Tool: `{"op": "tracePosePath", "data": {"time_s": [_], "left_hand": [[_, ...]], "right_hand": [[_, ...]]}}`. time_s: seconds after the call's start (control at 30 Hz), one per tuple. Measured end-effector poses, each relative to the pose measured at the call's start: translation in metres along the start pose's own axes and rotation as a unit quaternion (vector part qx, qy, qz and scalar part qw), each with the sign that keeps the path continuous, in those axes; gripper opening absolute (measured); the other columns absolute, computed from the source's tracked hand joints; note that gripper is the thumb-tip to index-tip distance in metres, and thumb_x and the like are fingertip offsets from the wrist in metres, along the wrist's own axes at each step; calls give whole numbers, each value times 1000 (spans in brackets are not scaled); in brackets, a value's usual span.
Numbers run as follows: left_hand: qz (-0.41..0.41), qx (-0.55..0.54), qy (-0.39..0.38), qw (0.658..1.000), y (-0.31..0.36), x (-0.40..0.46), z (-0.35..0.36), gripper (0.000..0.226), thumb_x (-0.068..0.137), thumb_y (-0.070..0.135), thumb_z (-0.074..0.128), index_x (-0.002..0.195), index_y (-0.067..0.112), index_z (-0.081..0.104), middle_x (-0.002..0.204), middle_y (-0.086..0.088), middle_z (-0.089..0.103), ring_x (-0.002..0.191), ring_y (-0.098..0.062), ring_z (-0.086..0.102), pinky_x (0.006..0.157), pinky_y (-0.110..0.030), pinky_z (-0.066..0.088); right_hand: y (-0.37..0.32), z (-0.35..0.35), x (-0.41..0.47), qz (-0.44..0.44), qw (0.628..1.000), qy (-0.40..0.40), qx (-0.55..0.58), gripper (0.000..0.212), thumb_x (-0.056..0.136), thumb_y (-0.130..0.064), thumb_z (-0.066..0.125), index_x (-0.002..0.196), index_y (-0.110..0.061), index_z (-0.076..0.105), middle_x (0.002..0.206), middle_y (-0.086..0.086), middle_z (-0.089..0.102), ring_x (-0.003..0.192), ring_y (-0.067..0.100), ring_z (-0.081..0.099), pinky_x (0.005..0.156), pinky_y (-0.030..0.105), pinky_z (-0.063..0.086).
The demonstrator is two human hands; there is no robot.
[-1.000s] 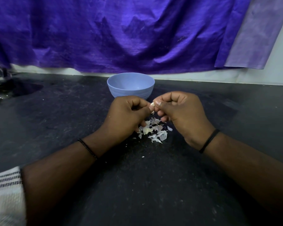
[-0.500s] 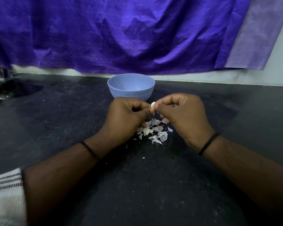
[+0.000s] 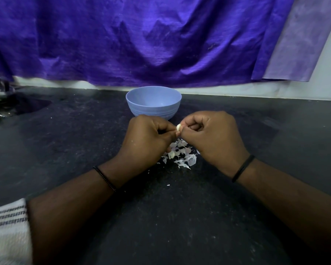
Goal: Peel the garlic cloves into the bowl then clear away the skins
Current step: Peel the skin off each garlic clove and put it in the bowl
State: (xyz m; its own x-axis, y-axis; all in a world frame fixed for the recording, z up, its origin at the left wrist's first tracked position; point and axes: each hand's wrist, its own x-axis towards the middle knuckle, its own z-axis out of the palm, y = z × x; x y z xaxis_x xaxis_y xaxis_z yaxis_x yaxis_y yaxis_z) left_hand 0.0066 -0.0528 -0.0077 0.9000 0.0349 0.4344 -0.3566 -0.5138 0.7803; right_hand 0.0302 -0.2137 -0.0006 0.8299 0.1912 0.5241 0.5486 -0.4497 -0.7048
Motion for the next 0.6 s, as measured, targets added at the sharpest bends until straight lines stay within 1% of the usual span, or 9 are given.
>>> {"op": "tracePosePath", "data": {"time_s": [0.07, 0.17, 0.23, 0.4, 0.5, 0.53, 0.6], "left_hand": [[-6, -9, 3, 1000, 0, 0, 0, 6, 86, 15, 75, 82, 18, 78, 55, 4, 68, 43, -4, 61, 47, -17, 49], [0, -9, 3, 1000, 0, 0, 1, 9, 86, 11, 73, 82, 17, 78, 52, 14, 66, 44, -2, 61, 48, -15, 49], [7, -3, 4, 1000, 0, 0, 2, 10, 87, 9, 73, 83, 16, 78, 51, 18, 64, 43, 0, 60, 47, -13, 47], [9, -2, 0, 1000, 0, -1, 2, 8, 87, 9, 72, 85, 14, 79, 52, 17, 64, 43, 0, 60, 47, -12, 45], [4, -11, -3, 1000, 0, 1, 1, 10, 88, 9, 72, 82, 15, 77, 54, 12, 67, 46, -4, 63, 48, -18, 51], [-2, -16, -7, 1000, 0, 2, 1, 10, 88, 10, 72, 82, 15, 77, 55, 7, 68, 48, -8, 65, 50, -23, 55], [-20, -39, -17, 999, -2, 4, 1, 9, 89, 11, 71, 82, 14, 76, 59, -3, 70, 53, -22, 68, 52, -32, 59]], "right_hand": [[0, 1, 0, 1, 1000, 15, -3, 5, 79, -14, 79, 75, -17, 76, 63, -8, 71, 54, 2, 63, 51, 15, 50], [0, 3, 0, -9, 999, 28, -15, 6, 78, -12, 78, 75, -16, 75, 63, -8, 70, 58, 5, 65, 54, 21, 55], [0, 4, -1, -27, 998, 36, -33, 6, 78, -11, 77, 74, -15, 75, 63, -8, 69, 61, 7, 66, 56, 24, 55], [2, 6, 0, -56, 995, 45, -67, 5, 77, -12, 75, 73, -16, 73, 64, -8, 67, 66, 10, 64, 57, 25, 53], [2, 5, 1, -59, 994, 46, -76, 6, 77, -15, 76, 74, -18, 72, 65, -10, 66, 64, 8, 62, 58, 24, 52], [2, 5, 2, -53, 995, 43, -71, 7, 77, -15, 76, 74, -18, 71, 65, -10, 66, 63, 6, 61, 57, 21, 52], [2, 3, 3, -37, 998, 35, -47, 7, 77, -16, 78, 74, -18, 71, 65, -9, 66, 59, 2, 59, 55, 16, 49]]}}
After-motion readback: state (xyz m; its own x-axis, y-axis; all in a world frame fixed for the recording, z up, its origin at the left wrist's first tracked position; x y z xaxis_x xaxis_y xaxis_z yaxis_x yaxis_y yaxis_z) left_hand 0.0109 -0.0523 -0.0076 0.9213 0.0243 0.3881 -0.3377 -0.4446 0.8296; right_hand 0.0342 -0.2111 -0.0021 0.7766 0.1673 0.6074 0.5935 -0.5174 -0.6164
